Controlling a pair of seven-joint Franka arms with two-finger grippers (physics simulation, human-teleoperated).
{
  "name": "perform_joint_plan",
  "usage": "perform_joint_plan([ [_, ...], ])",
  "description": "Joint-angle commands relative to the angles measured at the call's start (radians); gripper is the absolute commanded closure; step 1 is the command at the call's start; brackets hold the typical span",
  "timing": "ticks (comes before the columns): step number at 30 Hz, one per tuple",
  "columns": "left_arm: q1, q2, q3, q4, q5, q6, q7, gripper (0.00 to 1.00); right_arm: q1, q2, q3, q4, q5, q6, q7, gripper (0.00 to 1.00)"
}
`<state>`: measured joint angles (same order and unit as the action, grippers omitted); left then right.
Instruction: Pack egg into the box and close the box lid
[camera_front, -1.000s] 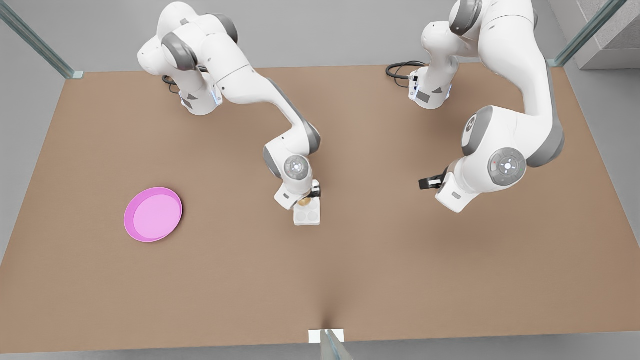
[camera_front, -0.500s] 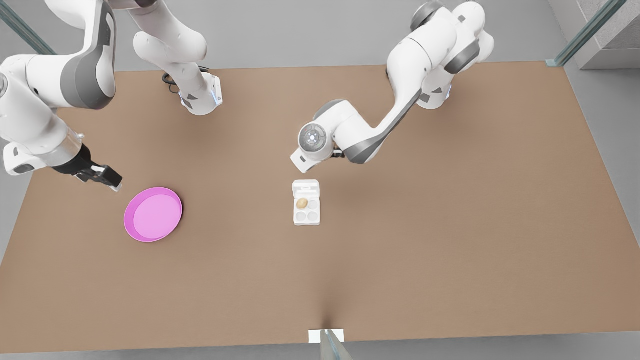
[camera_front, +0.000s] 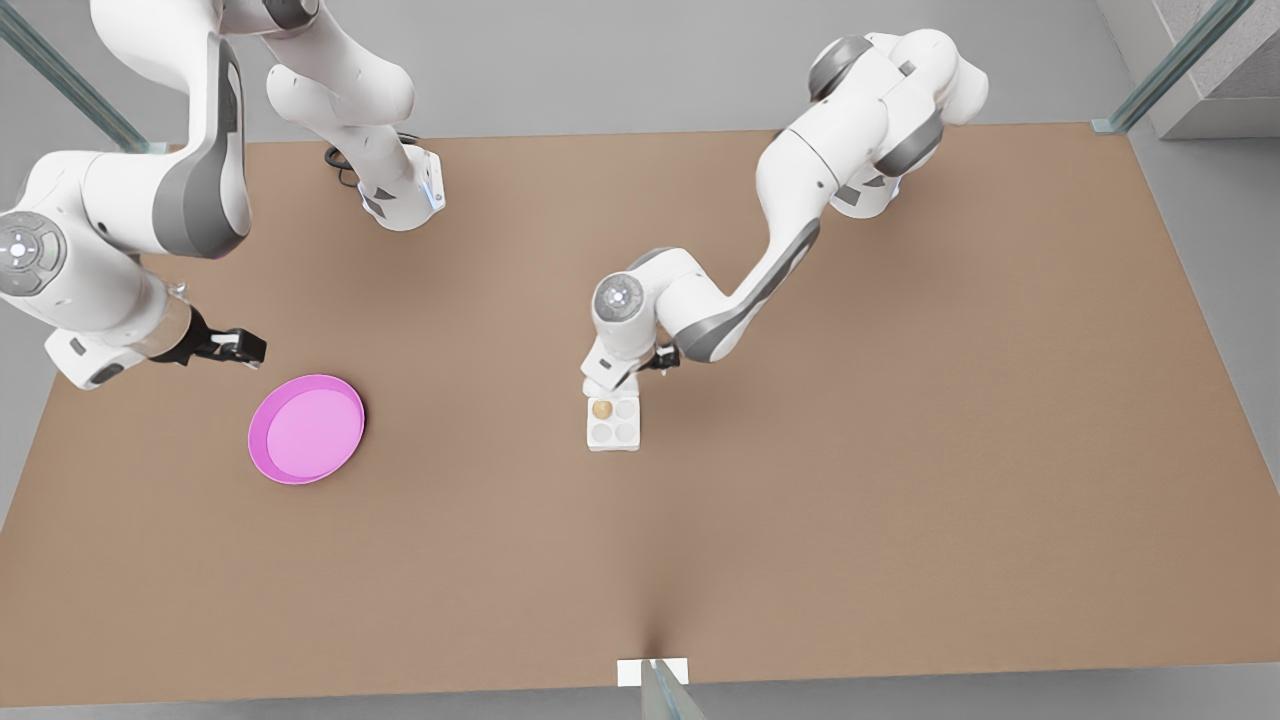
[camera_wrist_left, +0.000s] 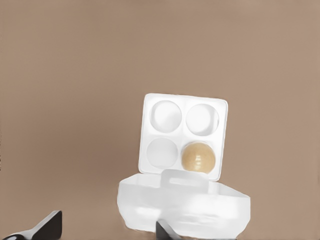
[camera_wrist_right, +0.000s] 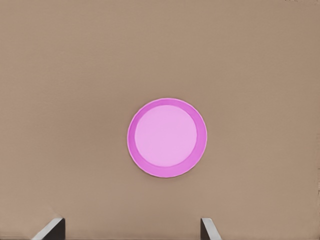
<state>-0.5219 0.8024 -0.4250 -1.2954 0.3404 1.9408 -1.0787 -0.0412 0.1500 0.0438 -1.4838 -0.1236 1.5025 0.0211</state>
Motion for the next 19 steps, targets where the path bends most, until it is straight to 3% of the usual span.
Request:
perform_joint_plan([
  [1,0.014,-0.005,-0.005,0.028,0.012,-0.019,-0.193,0.0,0.0,0.008,-0.001,0.0,-0.005,-0.002,-0.201,0.0],
  [5,0.051,-0.02,-0.011,0.036,0.012,-0.025,-0.188,0.0,-0.006,0.011,-0.001,0.007,-0.005,-0.005,-0.201,0.0],
  [8,0.082,-0.058,-0.014,0.12,0.006,-0.189,-0.124,0.0,0.004,-0.001,0.019,0.033,0.004,0.004,-0.184,0.0],
  [9,0.143,-0.107,-0.02,0.122,-0.009,-0.235,-0.06,0.0,-0.003,0.005,0.024,0.019,0.009,0.099,-0.152,0.0],
  [12,0.39,-0.253,-0.02,0.116,-0.132,-0.411,0.175,0.0,0.004,0.005,0.022,0.03,0.051,0.102,-0.093,0.0],
  [13,0.534,-0.272,-0.077,0.11,-0.127,-0.503,0.403,0.0,0.004,0.017,0.024,0.03,0.053,0.104,-0.095,0.0],
  [14,0.504,-0.285,0.022,0.117,-0.145,-0.611,0.69,0.0,0.004,0.022,0.024,0.031,0.053,0.102,-0.095,0.0],
  [15,0.428,-0.347,0.208,0.084,-0.259,-0.628,0.834,0.0,0.007,0.022,0.031,0.031,0.053,0.104,-0.093,0.0],
  [16,0.41,-0.467,0.299,-0.034,-0.314,-0.568,0.924,0.0,0.009,0.036,0.036,0.031,0.053,0.102,-0.093,0.0],
  [17,0.444,-0.609,0.272,-0.263,-0.317,-0.383,0.912,0.0,0.01,0.048,0.036,0.031,0.053,0.104,-0.092,0.0],
  [19,0.439,-0.552,0.244,-0.186,-0.307,-0.414,0.902,0.0,0.01,0.057,0.036,0.031,0.051,0.104,-0.092,0.0],
])
